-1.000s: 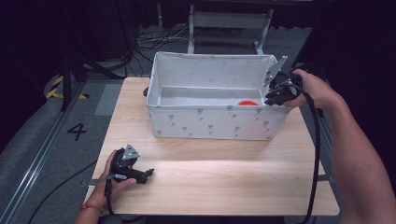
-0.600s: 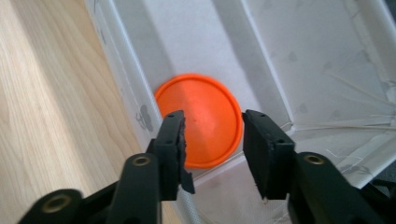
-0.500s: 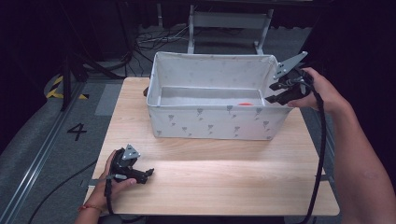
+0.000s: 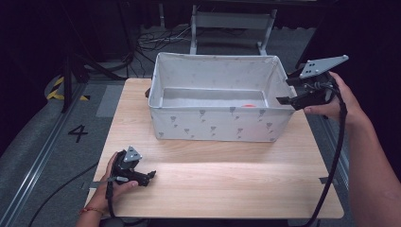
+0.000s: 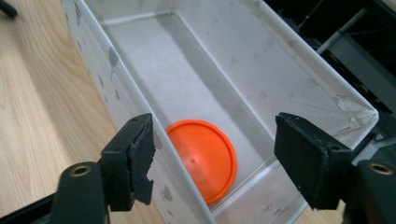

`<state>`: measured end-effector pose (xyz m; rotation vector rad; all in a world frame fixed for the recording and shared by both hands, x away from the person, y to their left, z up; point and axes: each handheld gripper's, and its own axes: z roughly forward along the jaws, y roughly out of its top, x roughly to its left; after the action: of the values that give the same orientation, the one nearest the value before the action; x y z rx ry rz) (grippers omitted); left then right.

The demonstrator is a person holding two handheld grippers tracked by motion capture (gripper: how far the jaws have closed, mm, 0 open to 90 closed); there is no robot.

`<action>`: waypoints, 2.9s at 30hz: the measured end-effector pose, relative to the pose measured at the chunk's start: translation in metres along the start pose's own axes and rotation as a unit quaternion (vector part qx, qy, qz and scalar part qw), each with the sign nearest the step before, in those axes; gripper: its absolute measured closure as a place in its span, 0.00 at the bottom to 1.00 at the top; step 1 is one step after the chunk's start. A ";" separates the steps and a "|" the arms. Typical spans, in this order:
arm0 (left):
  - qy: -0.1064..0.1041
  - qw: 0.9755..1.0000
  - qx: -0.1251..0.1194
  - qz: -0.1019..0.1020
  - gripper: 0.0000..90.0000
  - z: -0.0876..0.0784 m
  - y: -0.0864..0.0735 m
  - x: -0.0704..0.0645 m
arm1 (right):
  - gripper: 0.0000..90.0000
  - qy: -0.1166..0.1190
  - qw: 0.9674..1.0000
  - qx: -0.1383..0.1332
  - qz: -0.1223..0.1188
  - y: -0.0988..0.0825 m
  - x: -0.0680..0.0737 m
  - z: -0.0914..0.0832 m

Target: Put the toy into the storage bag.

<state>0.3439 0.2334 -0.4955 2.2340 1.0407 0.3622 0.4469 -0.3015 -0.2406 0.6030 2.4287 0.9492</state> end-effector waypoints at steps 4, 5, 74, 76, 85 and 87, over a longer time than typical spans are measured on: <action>0.000 1.000 0.000 0.000 0.00 0.000 0.000 0.000 | 0.28 -0.003 1.000 -0.028 0.014 -0.005 0.004 -0.007; 0.000 1.000 0.000 0.000 0.00 0.000 0.000 0.000 | 0.28 -0.003 0.999 -0.040 0.019 -0.009 0.008 -0.010; 0.000 1.000 0.000 0.000 0.00 0.000 0.000 0.000 | 0.25 -0.030 0.993 0.041 0.106 -0.242 0.129 0.055; 0.000 1.000 0.000 0.000 0.00 0.000 0.000 0.000 | 0.24 -0.029 0.990 0.035 0.132 -0.253 0.129 0.055; 0.000 1.000 0.001 0.000 0.00 0.000 0.000 0.000 | 0.21 -0.021 0.979 0.019 0.203 -0.270 0.123 0.054; 0.000 1.000 0.001 -0.005 0.00 0.000 0.000 -0.001 | 0.20 -0.024 0.979 0.020 0.204 -0.269 0.123 0.055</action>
<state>0.3432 0.2330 -0.4956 2.2305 1.0515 0.3560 0.3179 -0.3858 -0.4994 1.1555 2.3300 1.0265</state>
